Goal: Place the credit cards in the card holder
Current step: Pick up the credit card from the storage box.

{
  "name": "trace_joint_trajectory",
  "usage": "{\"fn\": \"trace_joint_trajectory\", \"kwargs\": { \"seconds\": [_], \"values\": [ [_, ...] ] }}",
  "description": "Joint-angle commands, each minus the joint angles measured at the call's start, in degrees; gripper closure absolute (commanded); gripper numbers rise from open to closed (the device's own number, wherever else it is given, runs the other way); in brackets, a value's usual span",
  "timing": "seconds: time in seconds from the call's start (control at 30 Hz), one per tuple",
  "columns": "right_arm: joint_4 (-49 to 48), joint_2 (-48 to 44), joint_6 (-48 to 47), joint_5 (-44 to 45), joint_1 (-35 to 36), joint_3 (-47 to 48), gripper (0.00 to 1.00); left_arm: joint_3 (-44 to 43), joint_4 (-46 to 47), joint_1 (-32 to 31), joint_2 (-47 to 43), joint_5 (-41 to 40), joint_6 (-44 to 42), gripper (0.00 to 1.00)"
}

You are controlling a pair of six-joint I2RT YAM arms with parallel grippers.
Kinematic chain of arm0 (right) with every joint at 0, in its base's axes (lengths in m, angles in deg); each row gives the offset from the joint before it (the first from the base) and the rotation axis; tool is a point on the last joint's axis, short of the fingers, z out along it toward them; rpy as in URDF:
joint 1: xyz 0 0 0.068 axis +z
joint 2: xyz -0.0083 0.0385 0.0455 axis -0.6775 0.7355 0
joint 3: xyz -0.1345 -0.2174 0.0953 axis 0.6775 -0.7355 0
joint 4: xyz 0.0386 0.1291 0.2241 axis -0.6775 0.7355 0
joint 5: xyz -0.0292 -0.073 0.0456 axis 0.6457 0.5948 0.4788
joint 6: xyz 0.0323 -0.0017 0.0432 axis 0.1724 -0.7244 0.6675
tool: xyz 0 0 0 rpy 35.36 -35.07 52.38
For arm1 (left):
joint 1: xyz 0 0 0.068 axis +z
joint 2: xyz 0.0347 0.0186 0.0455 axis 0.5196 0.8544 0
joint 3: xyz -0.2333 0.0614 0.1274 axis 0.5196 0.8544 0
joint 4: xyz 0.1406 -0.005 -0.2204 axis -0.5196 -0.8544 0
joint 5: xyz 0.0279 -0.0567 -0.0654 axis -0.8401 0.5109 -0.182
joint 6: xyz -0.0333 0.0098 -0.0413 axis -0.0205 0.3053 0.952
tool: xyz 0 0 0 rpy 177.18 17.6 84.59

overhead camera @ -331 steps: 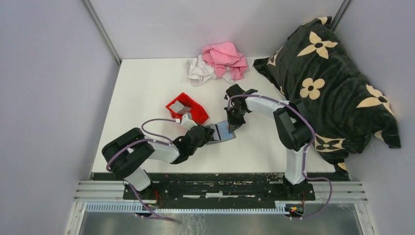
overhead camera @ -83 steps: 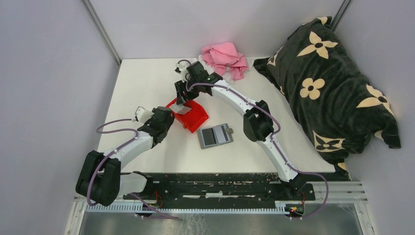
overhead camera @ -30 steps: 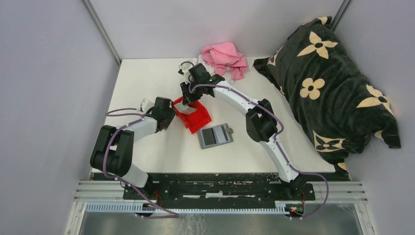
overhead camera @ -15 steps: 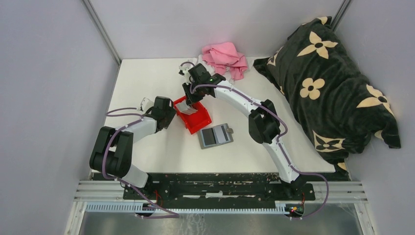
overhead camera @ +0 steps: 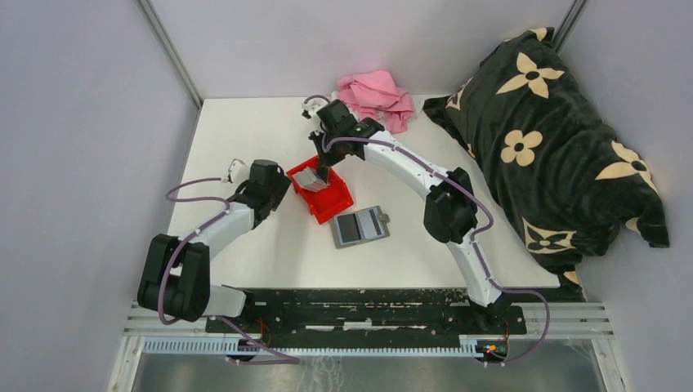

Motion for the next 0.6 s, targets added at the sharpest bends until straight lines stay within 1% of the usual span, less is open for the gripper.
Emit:
{"fn": "trace_joint_trajectory", "kwargs": {
  "seconds": [0.0, 0.17, 0.27, 0.37, 0.47, 0.57],
  "values": [
    [-1.3, -7.5, -0.5, 2.9, 0.6, -1.9, 0.99, 0.2, 0.1, -0.3, -5.9, -2.5, -5.3, 0.35],
    [-1.0, -13.6, -0.1, 3.2, 0.7, -6.8, 0.99, 0.1, -0.2, -1.6, -12.0, -3.4, -10.2, 0.35],
    [0.1, -18.0, 0.2, 2.0, 0.7, -10.4, 0.99, 0.0, 0.0, -2.5, -15.5, -1.9, -13.9, 0.36],
    [0.3, -24.1, 1.2, -0.3, 0.6, -15.7, 0.99, 1.6, 3.8, -2.8, -18.7, 4.1, -19.1, 0.36],
    [1.1, -29.7, 2.7, -3.1, 0.2, -22.2, 0.99, 3.8, 8.0, -2.9, -21.2, 13.4, -22.9, 0.37],
    [1.0, -36.0, 5.2, -7.7, -1.0, -29.3, 0.99, 6.6, 12.1, -3.0, -23.3, 23.2, -24.3, 0.37]
  ]
}}
